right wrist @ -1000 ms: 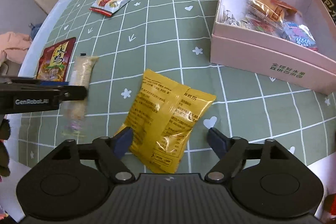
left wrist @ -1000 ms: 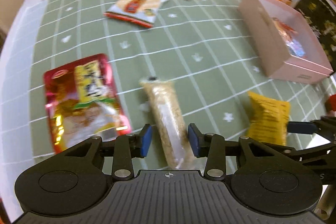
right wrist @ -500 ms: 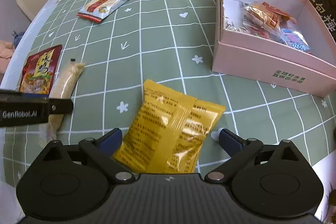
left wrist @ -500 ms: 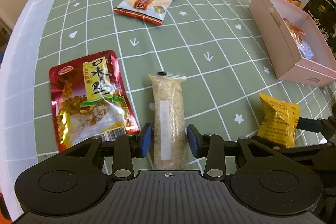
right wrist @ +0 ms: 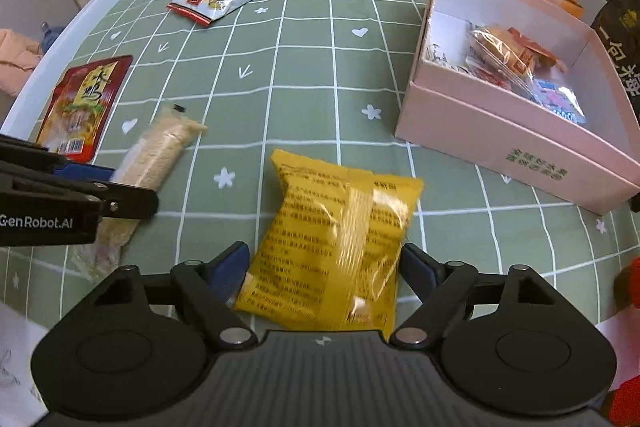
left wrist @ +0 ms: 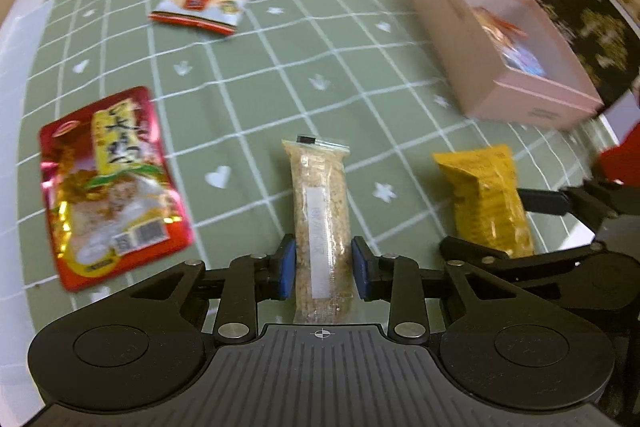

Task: Organize snacks
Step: 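Grasp the clear rice bar with the left tool while the right lifts the yellow chip bag, then carry the rice bar into the pink box with the left tool while the right holds the yellow bag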

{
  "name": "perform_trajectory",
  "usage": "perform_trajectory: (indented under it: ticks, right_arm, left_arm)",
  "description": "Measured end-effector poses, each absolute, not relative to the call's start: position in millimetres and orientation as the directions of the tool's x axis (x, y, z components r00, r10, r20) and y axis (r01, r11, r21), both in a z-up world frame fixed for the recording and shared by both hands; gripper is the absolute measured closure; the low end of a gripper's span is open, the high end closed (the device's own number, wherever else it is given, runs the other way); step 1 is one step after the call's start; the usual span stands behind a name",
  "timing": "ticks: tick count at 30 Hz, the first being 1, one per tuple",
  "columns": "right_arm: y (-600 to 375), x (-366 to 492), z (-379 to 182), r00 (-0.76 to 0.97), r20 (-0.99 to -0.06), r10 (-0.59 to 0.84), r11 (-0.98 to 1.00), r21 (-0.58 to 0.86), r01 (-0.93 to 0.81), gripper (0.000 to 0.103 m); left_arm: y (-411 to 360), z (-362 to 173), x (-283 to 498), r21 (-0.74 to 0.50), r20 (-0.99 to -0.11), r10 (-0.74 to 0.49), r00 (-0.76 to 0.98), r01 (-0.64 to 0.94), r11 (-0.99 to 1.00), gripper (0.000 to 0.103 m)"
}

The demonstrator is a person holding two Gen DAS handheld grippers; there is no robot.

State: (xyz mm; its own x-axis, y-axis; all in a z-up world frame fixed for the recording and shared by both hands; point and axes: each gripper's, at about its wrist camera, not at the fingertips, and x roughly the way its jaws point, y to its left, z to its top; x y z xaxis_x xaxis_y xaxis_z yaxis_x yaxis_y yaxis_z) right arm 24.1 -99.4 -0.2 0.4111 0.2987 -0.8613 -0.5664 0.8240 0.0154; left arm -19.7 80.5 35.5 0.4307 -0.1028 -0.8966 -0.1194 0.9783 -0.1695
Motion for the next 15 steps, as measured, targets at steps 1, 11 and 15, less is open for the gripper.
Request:
perform_trajectory:
  ticks: [1,11,15]
  right_arm:
    - [-100.8,23.0,-0.7,0.415,-0.86,0.299,0.825,0.014,-0.565,0.019]
    - [-108.1,18.3,-6.3,0.442,-0.845,0.301,0.845,0.022,-0.534,0.01]
    - [-115.5,15.5,-6.1,0.431,-0.851,0.3,0.844,0.027,-0.536,0.01]
  left_arm:
    - [77.6,35.3,-19.6,-0.165,-0.897,-0.103,0.429,-0.11,0.98,0.069]
    - [61.0,33.0,-19.5,-0.094,-0.896,-0.049,0.442,-0.081,0.992,0.067]
    - [69.2,33.0,-16.1,-0.15,-0.887,-0.077,0.455,-0.128,0.98,0.065]
